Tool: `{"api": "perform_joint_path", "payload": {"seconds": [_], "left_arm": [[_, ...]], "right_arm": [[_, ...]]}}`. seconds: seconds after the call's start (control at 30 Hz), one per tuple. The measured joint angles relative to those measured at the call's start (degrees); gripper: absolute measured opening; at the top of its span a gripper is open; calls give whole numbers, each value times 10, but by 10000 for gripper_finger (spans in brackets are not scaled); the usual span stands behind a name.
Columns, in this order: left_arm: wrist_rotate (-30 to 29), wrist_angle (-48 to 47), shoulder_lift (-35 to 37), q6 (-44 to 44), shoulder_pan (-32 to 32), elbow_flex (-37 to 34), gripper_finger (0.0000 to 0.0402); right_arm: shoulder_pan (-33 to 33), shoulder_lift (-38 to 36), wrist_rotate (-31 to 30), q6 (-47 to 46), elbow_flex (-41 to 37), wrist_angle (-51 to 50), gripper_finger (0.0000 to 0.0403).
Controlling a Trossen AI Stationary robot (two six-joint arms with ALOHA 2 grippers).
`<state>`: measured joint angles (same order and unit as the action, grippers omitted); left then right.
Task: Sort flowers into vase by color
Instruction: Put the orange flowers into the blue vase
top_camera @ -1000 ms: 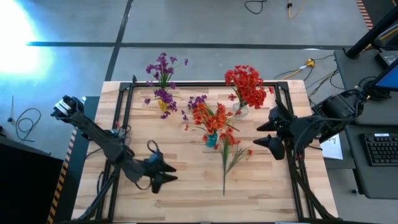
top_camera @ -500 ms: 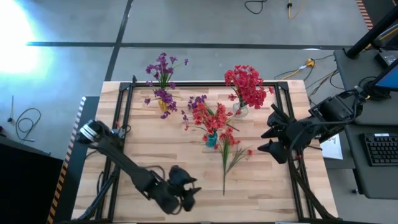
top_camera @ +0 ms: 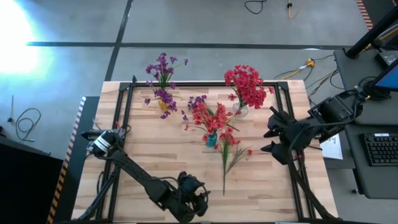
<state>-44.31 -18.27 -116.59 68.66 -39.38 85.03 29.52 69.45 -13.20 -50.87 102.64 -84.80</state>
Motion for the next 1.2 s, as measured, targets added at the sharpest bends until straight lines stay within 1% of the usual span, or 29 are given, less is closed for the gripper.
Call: {"api": "perform_joint_path", "payload": {"seconds": [0.23, 0.33, 0.47, 0.53, 0.63, 0.77, 0.93, 1.07, 1.2], "left_arm": [[-4, -13, 0, 10, 0, 1, 197], [-4, -13, 0, 10, 1, 1, 197], [-4, -15, 0, 10, 2, 1, 197], [-8, -14, 0, 9, 3, 1, 197], [-32, 16, -8, 9, 7, 1, 197], [-54, 82, -44, 1, 18, 5, 197], [-70, 93, -106, -19, 32, 64, 197], [-75, 50, -145, -22, 43, 117, 197], [-77, 9, -165, -9, 50, 157, 197]], "right_arm": [[7, 0, -3, 0, -41, -7, 274], [10, 0, -3, 1, -73, 0, 274], [21, 0, -5, 34, -122, 0, 274], [28, 0, -5, 36, -145, 3, 274], [39, 0, -5, 35, -175, 13, 274], [49, 0, -4, 23, -197, 17, 274], [55, 0, -3, 14, -200, 20, 274], [55, 0, -3, 14, -199, 22, 274], [55, 0, -3, 14, -199, 24, 274]]}}
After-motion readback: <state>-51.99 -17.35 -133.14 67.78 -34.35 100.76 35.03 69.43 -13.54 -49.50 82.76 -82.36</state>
